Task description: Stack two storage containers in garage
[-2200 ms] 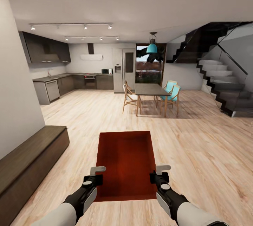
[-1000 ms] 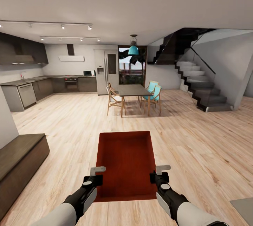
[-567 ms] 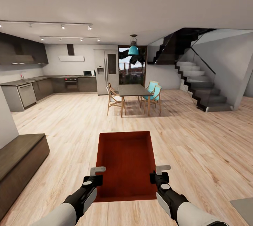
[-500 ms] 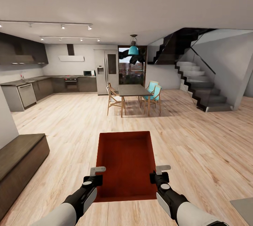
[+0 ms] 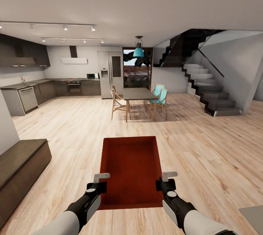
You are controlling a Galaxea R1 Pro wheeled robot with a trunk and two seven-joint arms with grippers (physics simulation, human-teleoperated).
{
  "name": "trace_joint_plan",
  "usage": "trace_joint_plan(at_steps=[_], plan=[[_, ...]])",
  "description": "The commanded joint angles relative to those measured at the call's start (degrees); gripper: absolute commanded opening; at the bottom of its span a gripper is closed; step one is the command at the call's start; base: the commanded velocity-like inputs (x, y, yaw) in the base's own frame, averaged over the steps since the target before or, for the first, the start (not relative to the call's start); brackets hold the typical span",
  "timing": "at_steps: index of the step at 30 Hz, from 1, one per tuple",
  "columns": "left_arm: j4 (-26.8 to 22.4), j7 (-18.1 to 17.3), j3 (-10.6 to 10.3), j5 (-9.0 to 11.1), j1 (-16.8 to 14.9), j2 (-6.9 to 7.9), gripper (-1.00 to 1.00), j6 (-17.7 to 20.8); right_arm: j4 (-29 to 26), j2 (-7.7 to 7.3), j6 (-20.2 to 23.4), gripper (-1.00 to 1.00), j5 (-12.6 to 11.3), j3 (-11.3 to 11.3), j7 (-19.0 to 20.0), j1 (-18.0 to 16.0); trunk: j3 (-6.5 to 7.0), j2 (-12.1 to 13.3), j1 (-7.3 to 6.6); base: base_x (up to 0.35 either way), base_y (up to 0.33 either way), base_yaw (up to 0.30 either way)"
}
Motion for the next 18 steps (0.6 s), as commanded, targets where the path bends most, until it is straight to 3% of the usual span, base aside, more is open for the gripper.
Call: trace_joint_plan(at_steps=[1, 18], plan=[[-0.3, 1.0, 1.1, -0.8, 0.0, -0.04, -1.00, 0.3, 0.1, 0.51, -0.4, -1.00, -3.6, -2.4, -2.2, -0.1, -0.08, -0.1, 0.01, 0.000, 0.000, 0.000], [-0.3, 1.0, 1.1, -0.8, 0.0, -0.04, -1.00, 0.3, 0.1, 0.54, -0.3, -1.00, -3.6, -2.5, -2.3, -0.1, 1.15, -0.1, 0.01, 0.000, 0.000, 0.000]])
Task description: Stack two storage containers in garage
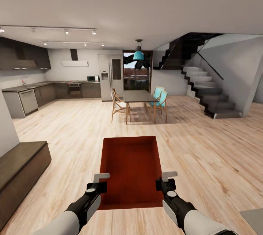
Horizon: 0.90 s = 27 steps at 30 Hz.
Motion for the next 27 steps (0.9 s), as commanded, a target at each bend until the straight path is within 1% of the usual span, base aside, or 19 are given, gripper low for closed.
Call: trace_joint_plan(at_steps=[1, 14, 18, 21, 27], plan=[[-0.3, 1.0, 1.1, -0.9, 0.0, -0.04, -1.00, 0.3, 0.2, 0.52, -0.4, -1.00, -3.8, -2.3, -2.3, -0.1, 0.01, -0.1, 0.01, 0.000, 0.000, 0.000], [-0.3, 1.0, 1.0, -0.9, 0.0, -0.04, -1.00, 0.3, 0.2, 0.52, -0.4, -1.00, -3.8, -2.3, -2.3, 0.0, 1.17, -0.1, 0.01, 0.000, 0.000, 0.000], [-0.3, 1.0, 1.0, -0.9, 0.0, -0.04, -1.00, 0.3, 0.2, 0.52, -0.3, -1.00, -3.8, -2.3, -2.3, -0.1, 1.31, -0.1, 0.01, 0.031, 0.000, 0.000], [-0.3, 1.0, 1.0, -0.9, 0.0, 0.01, -1.00, 0.3, 0.2, 0.52, -0.2, -1.00, -3.8, -2.3, -2.2, -0.1, 1.34, -0.1, 0.01, 0.192, 0.000, 0.000], [-0.2, 1.0, 1.0, -0.9, 0.0, 0.04, -1.00, 0.3, 0.2, 0.52, 0.0, -1.00, -3.8, -2.3, -2.2, -0.1, 1.35, -0.1, 0.01, 0.293, 0.000, 0.000]])
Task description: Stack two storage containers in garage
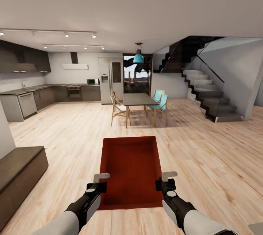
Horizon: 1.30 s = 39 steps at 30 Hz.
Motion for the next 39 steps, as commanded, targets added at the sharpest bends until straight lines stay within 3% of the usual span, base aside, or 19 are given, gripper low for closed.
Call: trace_joint_plan(at_steps=[1, 39], plan=[[-0.3, 1.1, 0.9, -1.0, 0.0, -0.05, -1.00, 0.2, 0.2, 0.42, -0.3, -1.00, -4.0, -2.3, -2.1, -0.1, -0.08, -0.1, 0.04, 0.319, 0.000, 0.000], [-0.3, 1.1, 1.0, -1.0, 0.0, -0.01, -1.00, 0.1, 0.6, 0.33, -0.9, -1.00, -3.6, -2.1, -1.9, 0.0, -0.08, -0.1, 0.04, 0.321, 0.000, 0.000]])
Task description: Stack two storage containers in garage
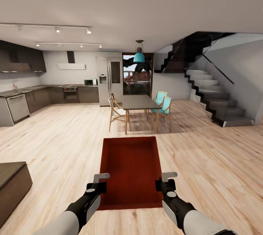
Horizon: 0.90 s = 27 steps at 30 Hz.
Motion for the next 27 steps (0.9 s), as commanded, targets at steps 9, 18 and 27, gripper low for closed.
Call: trace_joint_plan(at_steps=[9, 18, 27], plan=[[-0.5, 1.1, 1.2, -1.0, 0.0, 0.58, -1.00, 0.0, -0.2, 0.35, -0.5, -1.00, -3.2, -2.6, -2.1, -0.1, -0.08, -0.1, 0.04, 0.321, 0.000, 0.000], [-0.4, 1.2, 1.3, -0.9, 0.0, 0.58, -1.00, 0.0, -0.6, 0.37, -0.6, -1.00, -3.2, -2.6, -2.2, -0.1, -0.08, -0.1, 0.04, 0.321, 0.000, 0.000], [-0.3, 1.1, 1.3, -0.8, 0.0, 0.53, -1.00, 0.0, -0.7, 0.27, -0.5, -1.00, -3.4, -2.5, -2.2, -0.1, -0.08, -0.1, 0.04, 0.321, 0.000, 0.000]])
